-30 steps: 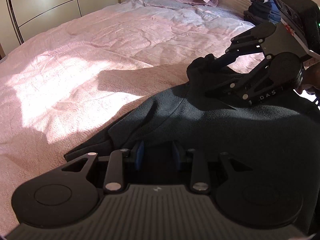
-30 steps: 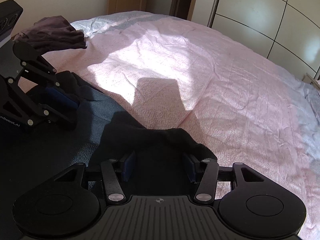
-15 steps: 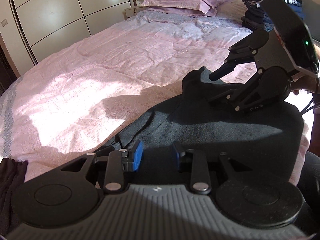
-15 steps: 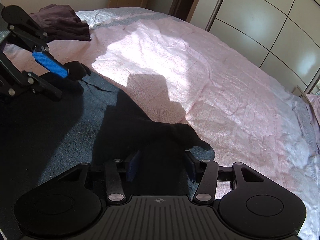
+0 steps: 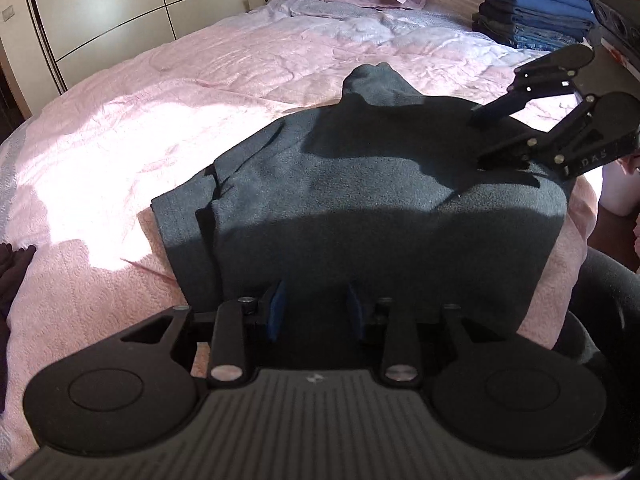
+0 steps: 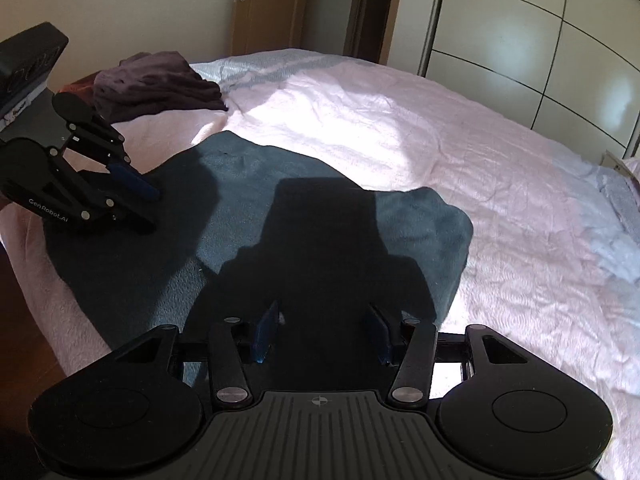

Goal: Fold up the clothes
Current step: 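Lift the folded shirt with both grippers and carry it toward the clothes stack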

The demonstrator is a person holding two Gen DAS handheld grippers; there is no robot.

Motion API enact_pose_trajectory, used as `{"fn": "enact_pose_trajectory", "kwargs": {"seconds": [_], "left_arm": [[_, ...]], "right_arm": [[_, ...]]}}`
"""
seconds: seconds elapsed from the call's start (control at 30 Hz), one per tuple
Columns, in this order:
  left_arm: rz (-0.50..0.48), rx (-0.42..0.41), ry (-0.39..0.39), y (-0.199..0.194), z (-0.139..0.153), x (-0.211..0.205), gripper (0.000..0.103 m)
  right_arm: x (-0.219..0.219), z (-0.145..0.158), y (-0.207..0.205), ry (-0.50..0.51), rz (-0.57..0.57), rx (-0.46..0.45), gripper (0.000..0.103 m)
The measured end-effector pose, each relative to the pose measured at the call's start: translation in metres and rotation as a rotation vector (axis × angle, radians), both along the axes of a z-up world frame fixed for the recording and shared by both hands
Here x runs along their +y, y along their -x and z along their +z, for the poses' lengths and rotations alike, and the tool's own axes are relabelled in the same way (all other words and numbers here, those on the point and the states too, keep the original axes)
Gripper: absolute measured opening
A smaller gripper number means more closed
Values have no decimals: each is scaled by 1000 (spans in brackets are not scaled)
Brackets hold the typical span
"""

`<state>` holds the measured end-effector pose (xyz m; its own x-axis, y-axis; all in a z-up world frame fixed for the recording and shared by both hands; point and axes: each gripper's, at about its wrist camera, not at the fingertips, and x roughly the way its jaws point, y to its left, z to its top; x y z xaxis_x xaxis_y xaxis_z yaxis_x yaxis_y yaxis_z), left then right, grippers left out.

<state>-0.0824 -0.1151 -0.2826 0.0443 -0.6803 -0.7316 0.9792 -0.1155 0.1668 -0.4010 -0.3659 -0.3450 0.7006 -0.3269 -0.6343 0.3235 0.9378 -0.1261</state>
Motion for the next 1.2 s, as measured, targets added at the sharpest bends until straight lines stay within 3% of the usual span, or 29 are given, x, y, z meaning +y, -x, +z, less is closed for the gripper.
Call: {"fn": "enact_pose_trajectory", "kwargs": {"seconds": [0.1,0.17,0.23,0.3,0.47,0.5,0.7,0.8,0.9,0.93,1.0,1.07,1.2], "left_arm": [[6,-46,21,-3,10,10,31],[-10,-71,59,-1,19,23,30],[-92,-87,114,9,27,43,33],[-192,-116,166,25,30,62,43],[-416,-275,223,75,15,97,65],[-436,-313,224,83,9,98,65],[-411,-446,170,108,-24,67,65],[-358,-448,170,107,-24,50,64],[-296,-426,157,98,-18,37,59],[-284,-438,143,95,-18,33,47],[-274,-467,120,91,-19,28,37],[-297,-505,113,91,-21,27,21],[-307,-510,121,90,-17,27,18]], "right_arm": [[12,20,18,84,2,-13,52],[37,29,34,198,63,-32,52],[64,30,44,297,115,-18,54],[87,22,48,367,170,27,55],[121,-13,43,508,291,155,55],[125,-20,39,534,300,177,55],[122,-47,3,632,317,275,55],[115,-34,0,619,295,237,38],[108,-10,8,576,251,152,34],[107,-6,10,570,243,139,34],[109,-7,10,566,241,138,34],[114,-17,8,592,254,158,34],[125,-44,1,724,293,221,45]]}}
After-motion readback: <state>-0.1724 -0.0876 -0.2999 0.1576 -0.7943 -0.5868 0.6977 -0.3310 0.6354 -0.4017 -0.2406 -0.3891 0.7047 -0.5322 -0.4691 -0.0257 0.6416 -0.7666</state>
